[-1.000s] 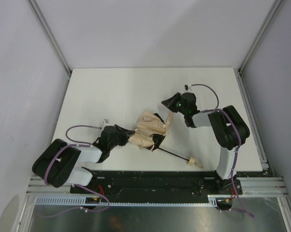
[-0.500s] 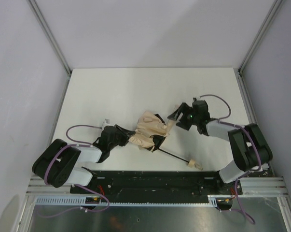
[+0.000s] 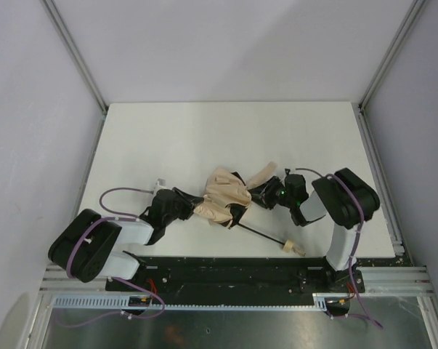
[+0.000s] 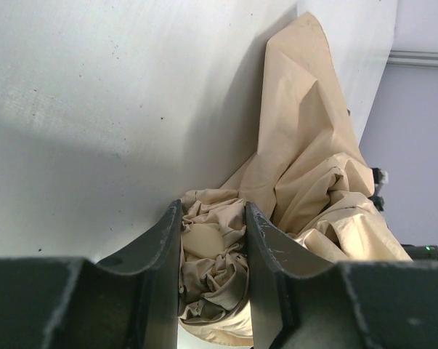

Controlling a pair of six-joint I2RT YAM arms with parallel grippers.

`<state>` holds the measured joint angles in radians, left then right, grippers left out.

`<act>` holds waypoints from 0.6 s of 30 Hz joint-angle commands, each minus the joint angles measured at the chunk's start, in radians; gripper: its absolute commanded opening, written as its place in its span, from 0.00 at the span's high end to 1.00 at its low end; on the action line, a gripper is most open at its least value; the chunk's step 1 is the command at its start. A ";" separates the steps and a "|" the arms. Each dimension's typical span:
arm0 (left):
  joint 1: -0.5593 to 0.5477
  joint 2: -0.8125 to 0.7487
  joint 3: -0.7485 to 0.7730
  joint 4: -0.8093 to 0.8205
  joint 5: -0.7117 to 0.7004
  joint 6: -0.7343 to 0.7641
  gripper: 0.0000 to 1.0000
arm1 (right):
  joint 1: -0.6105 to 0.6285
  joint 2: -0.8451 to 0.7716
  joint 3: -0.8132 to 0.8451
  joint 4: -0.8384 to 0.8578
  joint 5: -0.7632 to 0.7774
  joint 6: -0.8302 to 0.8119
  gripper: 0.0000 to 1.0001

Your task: Put away the umbrella

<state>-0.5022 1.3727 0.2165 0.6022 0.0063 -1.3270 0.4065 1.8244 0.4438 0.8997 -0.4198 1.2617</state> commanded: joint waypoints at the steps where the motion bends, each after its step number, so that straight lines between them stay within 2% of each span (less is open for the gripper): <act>1: -0.010 0.000 0.001 -0.041 -0.023 0.083 1.00 | -0.026 0.139 0.003 0.187 0.032 0.028 0.77; 3: -0.010 -0.001 -0.001 -0.043 -0.022 0.085 1.00 | -0.055 0.122 0.017 0.184 0.021 -0.020 0.86; 6: -0.010 -0.004 -0.004 -0.045 -0.019 0.089 1.00 | -0.086 0.036 0.047 0.008 0.049 -0.149 0.98; 8: -0.010 -0.009 -0.005 -0.047 -0.023 0.093 1.00 | -0.087 -0.018 0.053 -0.043 0.074 -0.220 0.99; 10: -0.010 -0.012 -0.005 -0.049 -0.025 0.098 1.00 | -0.085 -0.020 0.078 -0.019 0.048 -0.261 1.00; 13: -0.010 -0.009 0.000 -0.051 -0.025 0.098 1.00 | -0.065 0.025 0.175 -0.031 -0.002 -0.305 1.00; 18: -0.010 -0.021 -0.008 -0.052 -0.026 0.091 1.00 | 0.007 0.087 0.348 -0.066 0.047 -0.341 1.00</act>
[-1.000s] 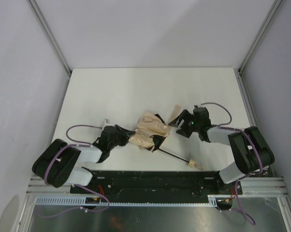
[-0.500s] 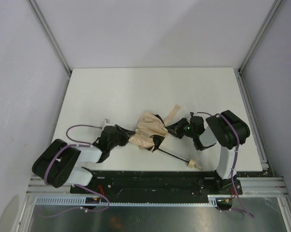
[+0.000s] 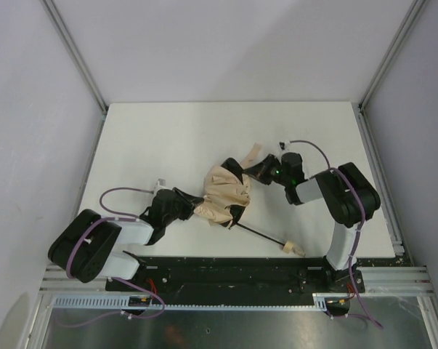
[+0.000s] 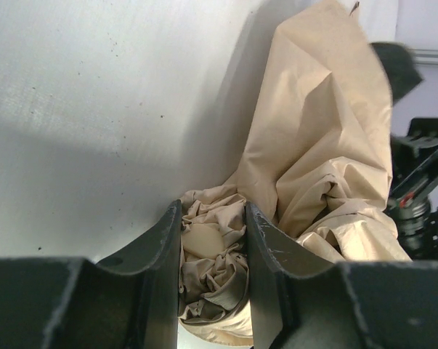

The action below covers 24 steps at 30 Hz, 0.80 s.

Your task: Put away the umbrella

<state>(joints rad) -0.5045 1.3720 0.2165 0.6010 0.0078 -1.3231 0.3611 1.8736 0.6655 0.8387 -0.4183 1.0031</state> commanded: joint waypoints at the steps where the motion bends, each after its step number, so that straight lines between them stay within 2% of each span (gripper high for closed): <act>1: -0.008 -0.026 -0.011 -0.051 -0.030 0.087 1.00 | 0.066 0.053 0.157 -0.005 0.058 -0.091 1.00; 7: -0.008 -0.049 -0.014 -0.058 -0.040 0.090 1.00 | 0.107 0.200 0.295 0.025 0.105 -0.095 1.00; 11: -0.008 -0.051 -0.016 -0.062 -0.045 0.089 1.00 | 0.104 0.259 0.309 0.013 0.109 -0.085 1.00; 15: -0.007 -0.049 -0.015 -0.063 -0.044 0.088 1.00 | 0.091 0.264 0.310 -0.063 0.094 -0.111 0.96; 19: -0.008 -0.053 -0.020 -0.062 -0.047 0.087 1.00 | 0.056 0.196 0.328 -0.211 0.060 -0.161 0.80; 22: -0.007 -0.056 -0.021 -0.061 -0.048 0.088 1.00 | 0.029 0.120 0.371 -0.411 0.058 -0.260 0.67; 24: -0.007 -0.060 -0.022 -0.062 -0.048 0.091 1.00 | 0.010 0.084 0.406 -0.518 0.034 -0.326 0.63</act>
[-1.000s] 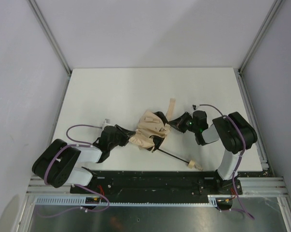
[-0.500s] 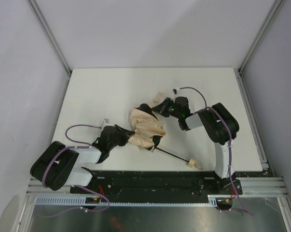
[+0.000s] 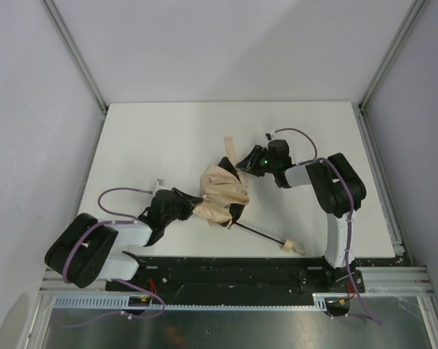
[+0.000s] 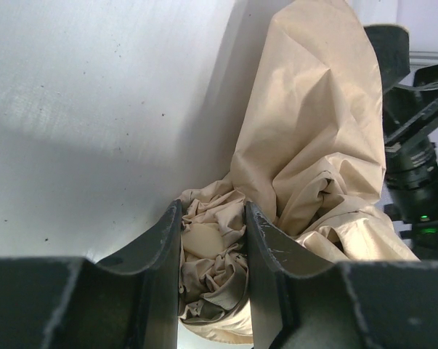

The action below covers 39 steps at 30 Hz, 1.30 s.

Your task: Put away the umbrella

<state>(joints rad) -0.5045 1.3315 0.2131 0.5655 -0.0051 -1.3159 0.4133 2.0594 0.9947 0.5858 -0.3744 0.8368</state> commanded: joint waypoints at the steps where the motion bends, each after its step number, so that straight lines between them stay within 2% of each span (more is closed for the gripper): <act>1: -0.008 -0.020 -0.019 -0.025 -0.035 0.085 1.00 | -0.053 -0.115 0.083 -0.285 -0.041 -0.178 0.60; 3: -0.008 -0.018 -0.018 -0.025 -0.035 0.087 1.00 | -0.076 -0.138 0.092 -0.315 -0.089 -0.193 0.60; 4: -0.008 -0.016 -0.019 -0.025 -0.035 0.087 1.00 | -0.086 -0.146 0.093 -0.322 -0.104 -0.192 0.63; 7: -0.007 -0.016 -0.020 -0.026 -0.033 0.086 1.00 | -0.105 -0.145 0.095 -0.314 -0.120 -0.162 0.89; 9: -0.008 -0.018 -0.021 -0.025 -0.031 0.090 1.00 | -0.109 -0.145 0.095 -0.323 -0.107 -0.136 0.97; 10: -0.008 -0.021 -0.022 -0.025 -0.031 0.092 1.00 | -0.108 -0.147 0.093 -0.334 -0.096 -0.118 0.95; 14: -0.007 -0.019 -0.018 -0.026 -0.022 0.104 1.00 | -0.097 -0.169 0.054 -0.358 -0.084 -0.035 0.52; 16: -0.006 -0.016 -0.016 -0.027 -0.017 0.106 1.00 | -0.087 -0.189 -0.003 -0.304 -0.107 0.012 0.38; 19: -0.006 -0.009 -0.013 -0.027 -0.015 0.108 1.00 | -0.069 -0.191 -0.099 -0.181 -0.166 0.096 0.30; 22: -0.006 -0.003 -0.012 -0.027 -0.023 0.106 1.00 | -0.036 -0.152 -0.168 -0.033 -0.212 0.170 0.28; 23: -0.006 -0.003 -0.014 -0.027 -0.026 0.106 1.00 | -0.025 -0.124 -0.179 0.032 -0.232 0.195 0.30; 25: -0.006 -0.006 -0.017 -0.027 -0.034 0.104 1.00 | -0.013 -0.068 -0.189 0.192 -0.287 0.255 0.41; 27: -0.006 -0.012 -0.021 -0.029 -0.043 0.104 1.00 | -0.017 -0.045 -0.195 0.324 -0.311 0.303 0.64; 28: -0.006 -0.015 -0.022 -0.031 -0.044 0.105 1.00 | -0.023 -0.055 -0.195 0.346 -0.309 0.305 0.79; 29: -0.006 -0.020 -0.021 -0.034 -0.045 0.107 1.00 | -0.031 -0.073 -0.195 0.336 -0.297 0.292 0.90; 31: -0.006 -0.028 -0.018 -0.041 -0.048 0.111 1.00 | -0.050 -0.133 -0.181 0.231 -0.249 0.185 0.97; 32: -0.006 -0.032 -0.016 -0.046 -0.051 0.114 1.00 | -0.058 -0.152 -0.157 0.138 -0.226 0.119 0.96; 33: -0.006 -0.035 -0.014 -0.051 -0.055 0.118 1.00 | -0.068 -0.160 -0.123 0.043 -0.222 0.048 0.89; 36: -0.006 -0.034 -0.005 -0.073 -0.065 0.124 1.00 | -0.094 -0.228 -0.051 -0.243 -0.178 -0.141 0.49; 37: -0.006 -0.031 -0.002 -0.077 -0.065 0.126 1.00 | -0.096 -0.275 -0.038 -0.342 -0.124 -0.206 0.39; 39: -0.007 -0.022 0.008 -0.087 -0.063 0.117 1.00 | -0.080 -0.403 -0.017 -0.506 -0.016 -0.338 0.25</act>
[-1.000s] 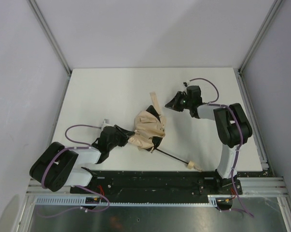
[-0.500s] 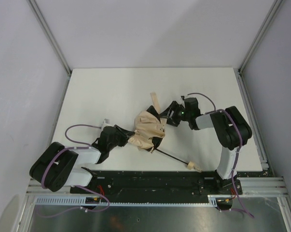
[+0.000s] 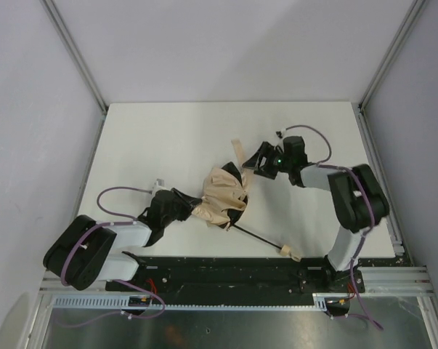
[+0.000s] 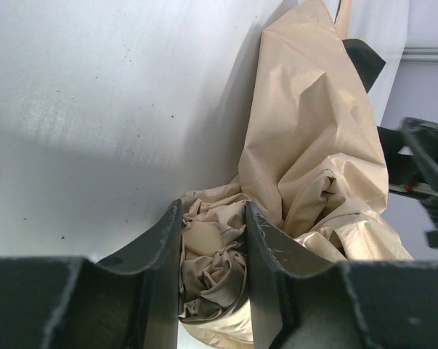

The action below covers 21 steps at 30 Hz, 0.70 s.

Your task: Put away the umbrella

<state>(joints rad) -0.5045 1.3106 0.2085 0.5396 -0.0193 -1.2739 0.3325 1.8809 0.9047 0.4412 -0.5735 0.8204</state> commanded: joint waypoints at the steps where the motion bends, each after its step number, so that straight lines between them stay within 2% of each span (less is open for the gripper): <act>1: -0.007 0.006 0.017 -0.067 -0.045 0.072 1.00 | 0.023 -0.292 0.082 -0.440 0.250 -0.388 0.21; 3: -0.006 0.025 0.031 -0.081 -0.035 0.063 1.00 | 0.107 -0.436 0.092 -0.545 0.392 -0.521 0.16; 6: -0.006 0.044 0.051 -0.124 -0.024 0.033 1.00 | 0.338 -0.620 0.087 -0.609 0.562 -0.740 0.13; 9: -0.007 0.057 0.075 -0.209 -0.029 0.009 1.00 | 0.603 -0.670 0.080 -0.639 0.651 -0.937 0.11; 13: 0.006 0.080 0.131 -0.358 -0.031 0.002 1.00 | 0.841 -0.568 0.079 -0.649 0.748 -1.040 0.13; 15: 0.014 0.083 0.141 -0.383 -0.026 0.008 1.00 | 0.917 -0.493 0.081 -0.612 0.829 -1.071 0.15; 18: 0.018 0.082 0.148 -0.395 -0.025 0.015 1.00 | 0.948 -0.388 0.107 -0.562 0.903 -1.103 0.19; 21: 0.032 0.091 0.164 -0.414 -0.012 0.024 1.00 | 0.922 -0.312 0.117 -0.522 0.904 -1.108 0.22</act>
<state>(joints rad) -0.4934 1.3682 0.3630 0.2924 -0.0086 -1.3010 1.2808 1.5135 0.9981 -0.1246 0.2081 -0.2115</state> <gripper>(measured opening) 0.362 0.798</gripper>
